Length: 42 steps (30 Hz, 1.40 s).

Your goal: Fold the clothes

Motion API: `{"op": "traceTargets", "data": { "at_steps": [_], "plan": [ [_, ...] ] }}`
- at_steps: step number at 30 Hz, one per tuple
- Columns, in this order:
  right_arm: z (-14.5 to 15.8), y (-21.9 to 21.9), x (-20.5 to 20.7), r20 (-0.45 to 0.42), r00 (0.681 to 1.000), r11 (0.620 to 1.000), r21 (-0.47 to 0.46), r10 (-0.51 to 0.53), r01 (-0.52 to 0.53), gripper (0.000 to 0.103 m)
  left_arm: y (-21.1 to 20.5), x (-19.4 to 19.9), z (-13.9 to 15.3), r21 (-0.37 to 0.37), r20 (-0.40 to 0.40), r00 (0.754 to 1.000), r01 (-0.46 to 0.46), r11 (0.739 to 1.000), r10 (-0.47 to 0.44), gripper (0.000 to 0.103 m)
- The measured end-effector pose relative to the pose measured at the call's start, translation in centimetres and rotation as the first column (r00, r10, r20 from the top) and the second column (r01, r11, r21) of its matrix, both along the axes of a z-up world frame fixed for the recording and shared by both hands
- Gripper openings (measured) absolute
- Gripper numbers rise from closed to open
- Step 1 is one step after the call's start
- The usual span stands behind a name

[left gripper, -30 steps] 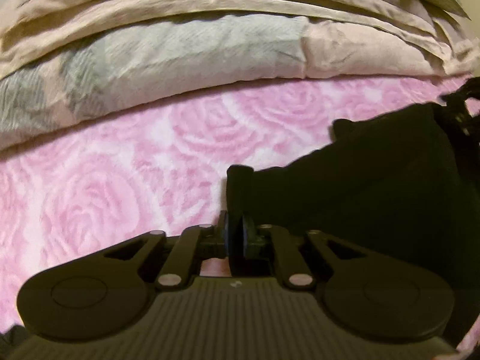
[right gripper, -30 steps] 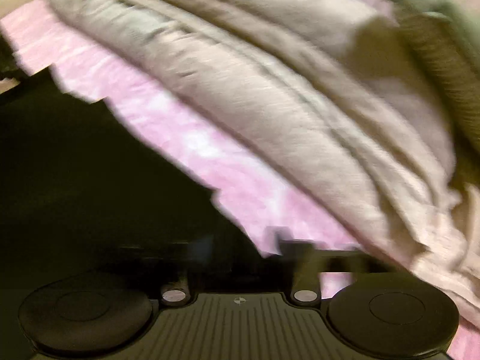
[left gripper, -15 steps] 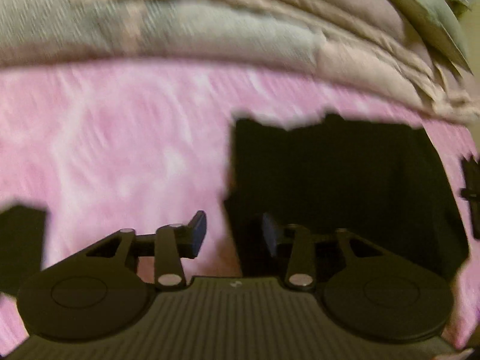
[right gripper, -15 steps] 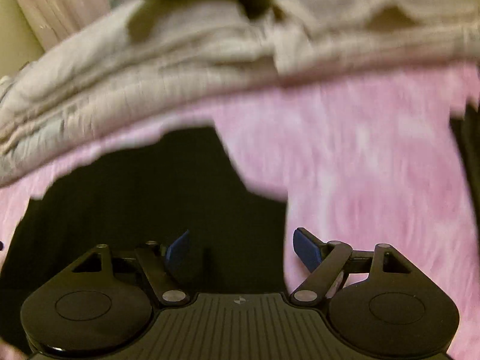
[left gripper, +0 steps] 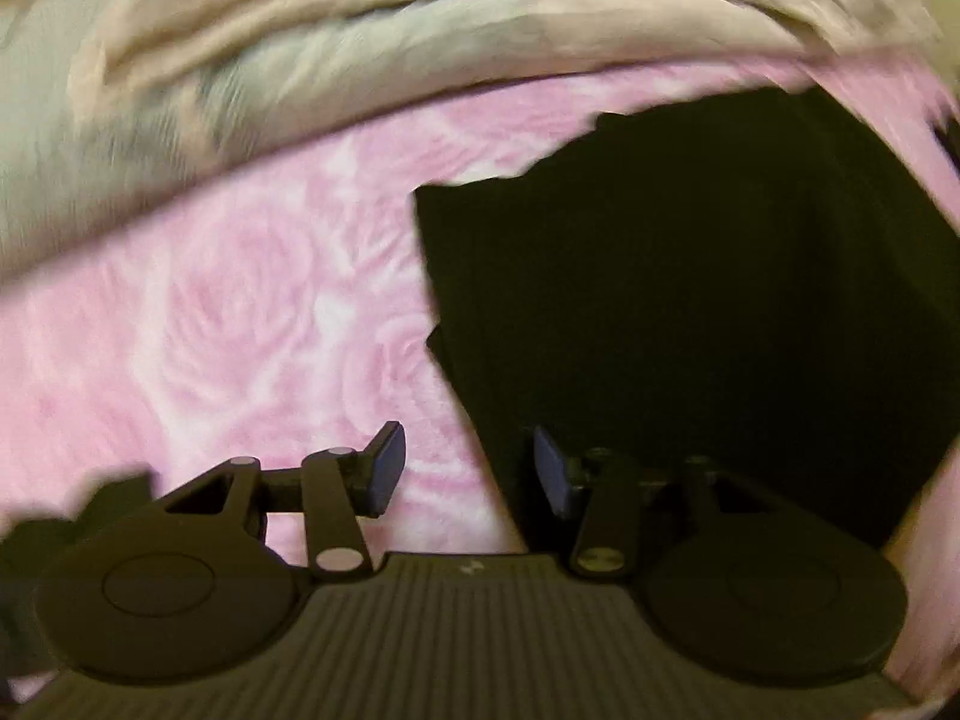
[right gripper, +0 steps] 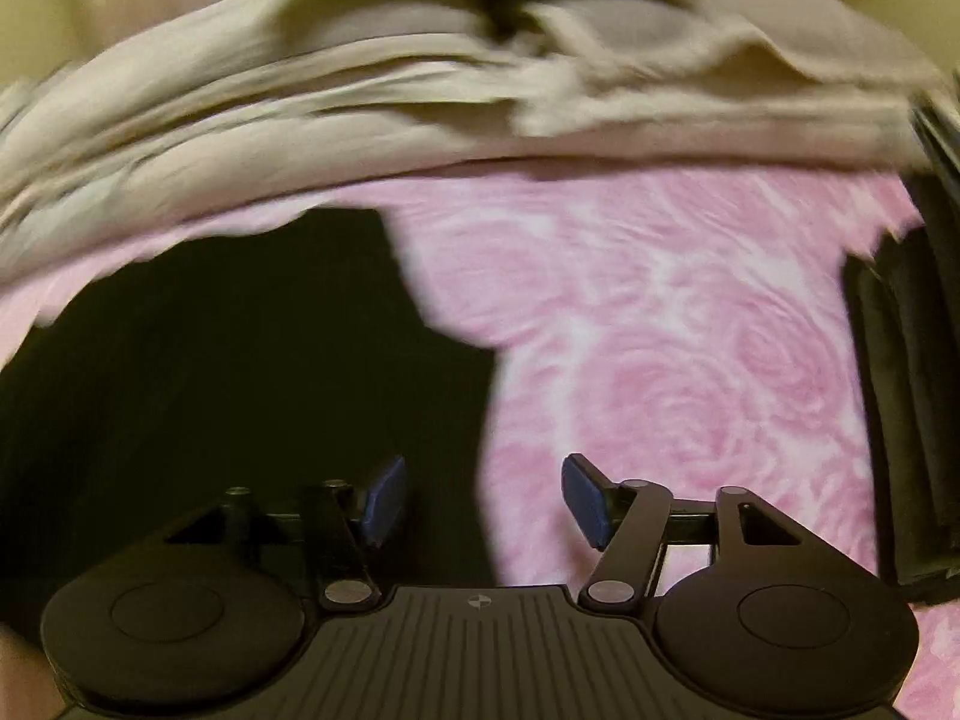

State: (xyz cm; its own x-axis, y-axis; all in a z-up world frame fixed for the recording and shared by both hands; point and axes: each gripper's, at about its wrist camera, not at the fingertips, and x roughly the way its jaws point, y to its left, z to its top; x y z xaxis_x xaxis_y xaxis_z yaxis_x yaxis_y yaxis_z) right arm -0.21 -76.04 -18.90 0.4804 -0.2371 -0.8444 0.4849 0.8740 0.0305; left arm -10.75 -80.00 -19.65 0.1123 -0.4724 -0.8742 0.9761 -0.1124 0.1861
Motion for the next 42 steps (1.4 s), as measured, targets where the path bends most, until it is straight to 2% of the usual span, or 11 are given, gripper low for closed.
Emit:
{"op": "traceTargets", "data": {
  "at_steps": [4, 8, 11, 15, 17, 19, 20, 21, 27, 34, 42],
  "plan": [
    [-0.4, 9.4, -1.5, -0.109, 0.925, 0.919, -0.12, 0.364, -0.376, 0.087, 1.3, -3.4, 0.6, 0.014, 0.121, 0.979, 0.163, 0.987, -0.163, 0.056],
    [-3.4, 16.8, -3.4, -0.323, 0.709, 0.667, -0.249, 0.627, -0.703, 0.087, 3.5, -8.9, -1.1, 0.039, 0.257, 0.895, 0.366, 0.93, -0.364, 0.066],
    [-6.0, 18.7, -3.9, -0.46, 0.61, 0.511, -0.334, 0.645, -0.792, 0.086, 4.6, -12.4, -4.1, 0.083, 0.377, 0.804, 0.466, 0.881, -0.461, 0.066],
    [-8.3, 18.0, -3.0, -0.516, 0.571, 0.407, -0.403, 0.639, -0.82, 0.086, 3.4, -12.9, -7.3, 0.122, 0.507, 0.747, 0.431, 0.894, -0.43, 0.064],
    [-8.7, 17.4, -2.4, -0.516, 0.558, 0.354, -0.445, 0.65, -0.823, 0.074, 2.4, -12.1, -7.7, 0.113, 0.528, 0.752, 0.398, 0.91, -0.394, 0.065],
    [-8.6, 16.9, -1.8, -0.506, 0.538, 0.34, -0.433, 0.674, -0.835, 0.074, 1.7, -11.3, -7.9, 0.118, 0.526, 0.762, 0.374, 0.92, -0.377, 0.064],
    [-8.6, 16.7, -1.6, -0.502, 0.528, 0.335, -0.426, 0.686, -0.84, 0.073, 1.6, -11.2, -7.9, 0.128, 0.522, 0.763, 0.371, 0.92, -0.381, 0.05],
    [-8.6, 16.5, -1.5, -0.501, 0.522, 0.34, -0.413, 0.69, -0.845, 0.066, 1.4, -11.2, -7.8, 0.139, 0.512, 0.767, 0.369, 0.919, -0.385, 0.033],
    [-6.3, 16.4, -1.9, -0.459, 0.54, 0.421, -0.341, 0.705, -0.84, 0.025, 1.4, -11.2, -5.5, 0.159, 0.456, 0.804, 0.347, 0.924, -0.381, 0.011],
    [-1.7, 19.7, -6.8, -0.424, 0.551, 0.459, -0.307, 0.719, -0.834, 0.024, 6.9, -14.9, -0.3, 0.157, 0.359, 0.84, 0.374, 0.914, -0.406, 0.01],
    [-0.2, 30.1, -19.7, -0.45, 0.548, 0.557, -0.127, 0.705, -0.821, 0.024, 16.9, -20.6, 1.6, 0.197, 0.131, 0.888, 0.413, 0.889, -0.441, 0.012]
  ]
}}
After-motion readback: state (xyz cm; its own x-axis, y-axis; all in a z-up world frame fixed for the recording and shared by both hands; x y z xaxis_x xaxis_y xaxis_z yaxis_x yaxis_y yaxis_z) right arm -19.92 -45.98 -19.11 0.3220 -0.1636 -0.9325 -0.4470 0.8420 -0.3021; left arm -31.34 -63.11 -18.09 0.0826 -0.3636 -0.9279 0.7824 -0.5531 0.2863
